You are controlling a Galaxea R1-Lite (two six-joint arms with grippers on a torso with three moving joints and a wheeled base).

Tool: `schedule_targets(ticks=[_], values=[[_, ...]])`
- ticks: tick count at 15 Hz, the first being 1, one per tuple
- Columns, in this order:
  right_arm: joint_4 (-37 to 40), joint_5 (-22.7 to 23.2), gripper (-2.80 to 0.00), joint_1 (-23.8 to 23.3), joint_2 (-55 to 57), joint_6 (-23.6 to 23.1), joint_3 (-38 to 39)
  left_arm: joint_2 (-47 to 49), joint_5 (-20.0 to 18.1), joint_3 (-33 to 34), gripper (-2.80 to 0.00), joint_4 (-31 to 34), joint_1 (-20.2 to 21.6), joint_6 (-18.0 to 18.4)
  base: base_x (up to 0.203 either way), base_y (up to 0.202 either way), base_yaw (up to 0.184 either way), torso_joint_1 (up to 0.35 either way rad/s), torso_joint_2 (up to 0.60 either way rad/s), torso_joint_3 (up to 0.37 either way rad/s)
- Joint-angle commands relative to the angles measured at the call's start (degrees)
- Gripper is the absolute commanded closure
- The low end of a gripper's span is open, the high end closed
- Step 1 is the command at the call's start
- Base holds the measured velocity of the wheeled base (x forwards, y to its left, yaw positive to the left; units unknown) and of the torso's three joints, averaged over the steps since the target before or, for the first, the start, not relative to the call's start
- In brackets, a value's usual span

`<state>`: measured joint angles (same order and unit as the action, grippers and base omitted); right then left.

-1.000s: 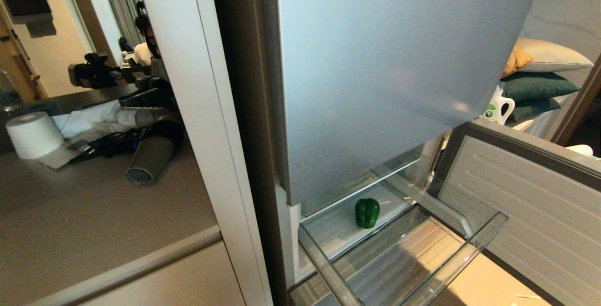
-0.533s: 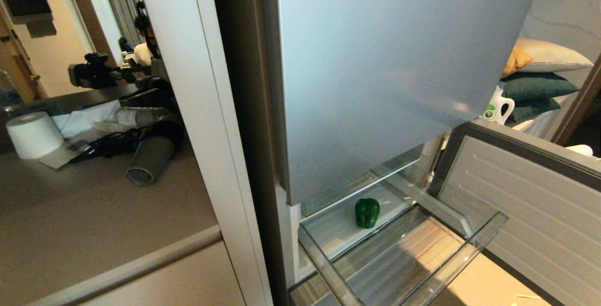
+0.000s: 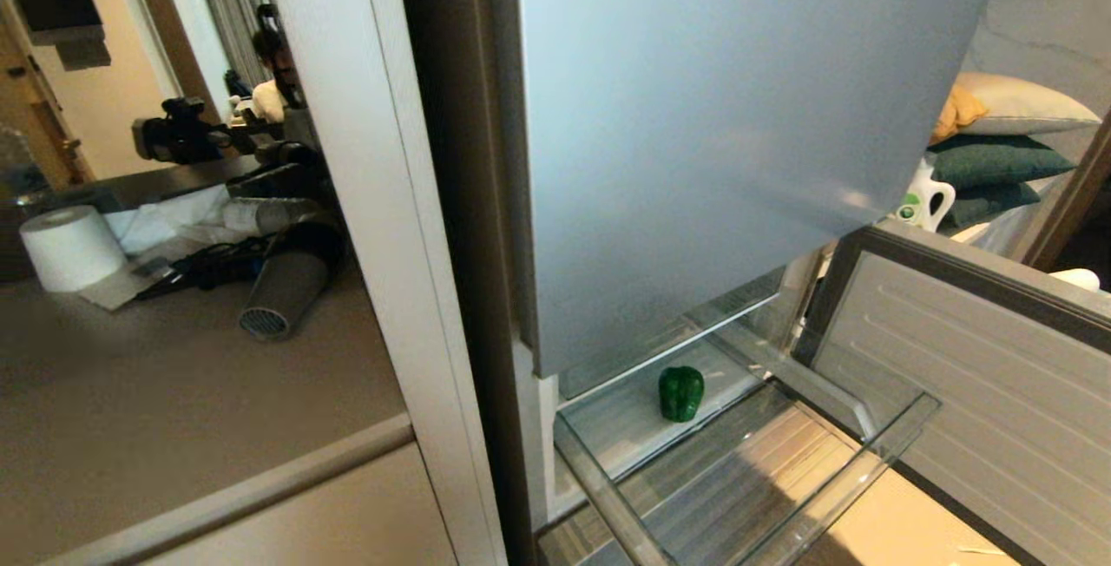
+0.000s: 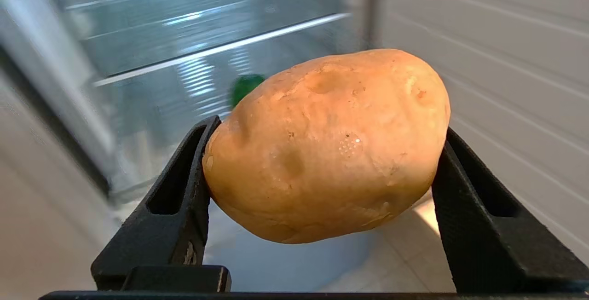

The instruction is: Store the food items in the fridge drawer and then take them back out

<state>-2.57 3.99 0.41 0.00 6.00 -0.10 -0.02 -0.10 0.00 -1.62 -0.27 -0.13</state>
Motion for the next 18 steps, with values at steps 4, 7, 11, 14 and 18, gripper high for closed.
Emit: schedule_targets(ticks=[4,7,11,14,18], values=[[-0.2,0.1,0.00,0.0,0.1,-0.1,0.1,0.0,0.0,0.6,0.00,0.0,0.0,0.0,0.002,-0.008,0.165,0.004,0.00,-0.002],[-0.2,0.1,0.00,0.0,0.1,0.1,0.0,0.0,0.0,0.6,0.00,0.0,0.0,0.0,-0.001,-0.009,0.177,0.001,0.00,0.002],[-0.1,0.0,0.00,0.0,0.1,-0.1,0.1,0.0,0.0,0.6,0.00,0.0,0.0,0.0,0.002,-0.030,0.089,-0.002,0.00,0.003],[-0.1,0.0,0.00,0.1,0.1,-0.1,0.1,0.0,0.0,0.6,0.00,0.0,0.0,0.0,0.000,0.000,0.000,0.011,0.00,-0.001],[-0.1,0.0,0.00,0.1,0.1,0.1,0.1,0.0,0.0,0.6,0.00,0.0,0.0,0.0,0.000,0.000,0.000,0.000,0.00,0.000]])
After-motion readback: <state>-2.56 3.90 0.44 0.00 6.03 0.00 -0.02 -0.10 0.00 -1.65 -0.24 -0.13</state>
